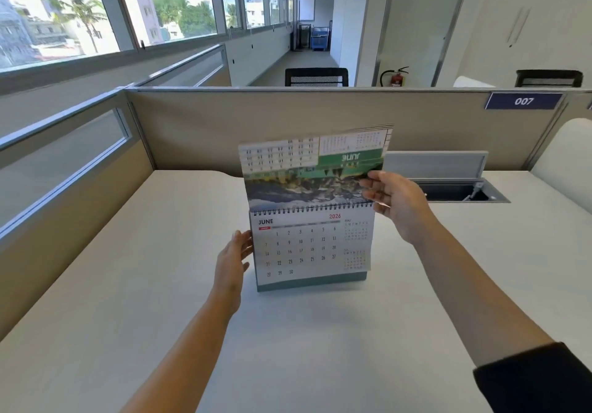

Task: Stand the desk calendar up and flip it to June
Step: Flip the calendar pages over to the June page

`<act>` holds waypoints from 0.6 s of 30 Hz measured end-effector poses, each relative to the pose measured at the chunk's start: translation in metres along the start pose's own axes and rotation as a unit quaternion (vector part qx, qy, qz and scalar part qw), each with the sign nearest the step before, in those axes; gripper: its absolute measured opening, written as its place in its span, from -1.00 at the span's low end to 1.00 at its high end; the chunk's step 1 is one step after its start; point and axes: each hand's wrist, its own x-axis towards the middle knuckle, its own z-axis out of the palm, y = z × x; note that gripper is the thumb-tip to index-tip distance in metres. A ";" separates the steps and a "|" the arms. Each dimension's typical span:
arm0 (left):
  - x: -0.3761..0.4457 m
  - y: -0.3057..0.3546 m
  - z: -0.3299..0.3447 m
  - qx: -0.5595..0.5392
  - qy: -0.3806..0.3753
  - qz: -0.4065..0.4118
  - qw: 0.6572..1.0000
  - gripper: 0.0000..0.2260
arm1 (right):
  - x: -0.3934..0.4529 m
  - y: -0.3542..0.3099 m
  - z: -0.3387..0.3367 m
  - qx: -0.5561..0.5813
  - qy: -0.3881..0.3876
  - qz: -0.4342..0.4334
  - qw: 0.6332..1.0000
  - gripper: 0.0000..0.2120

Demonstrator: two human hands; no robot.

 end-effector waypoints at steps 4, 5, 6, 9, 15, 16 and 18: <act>0.000 -0.002 0.000 -0.001 0.000 -0.003 1.000 -0.68 | 0.003 0.011 0.008 -0.079 0.009 -0.022 0.997 -0.83; 0.000 -0.003 -0.001 -0.004 -0.001 -0.005 1.000 -0.68 | 0.003 0.015 0.010 -0.105 0.015 -0.028 0.994 -0.85; 0.001 -0.003 -0.001 -0.008 -0.001 -0.006 1.000 -0.68 | 0.003 0.019 0.011 -0.127 0.018 -0.037 0.991 -0.84; 0.000 -0.003 -0.001 -0.010 -0.001 -0.007 1.000 -0.69 | 0.004 0.029 0.010 -0.169 0.007 -0.063 0.984 -0.83; 0.000 -0.003 0.000 -0.010 -0.001 -0.011 1.000 -0.70 | 0.005 0.040 0.004 -0.184 0.056 -0.113 0.975 -0.83; 0.000 -0.003 0.000 -0.009 0.001 -0.010 1.000 -0.70 | 0.005 0.042 0.001 -0.212 0.080 -0.124 0.966 -0.81; -0.001 -0.004 0.002 -0.008 0.017 -0.012 1.000 -0.68 | 0.006 0.049 -0.005 -0.276 0.104 -0.132 0.947 -0.77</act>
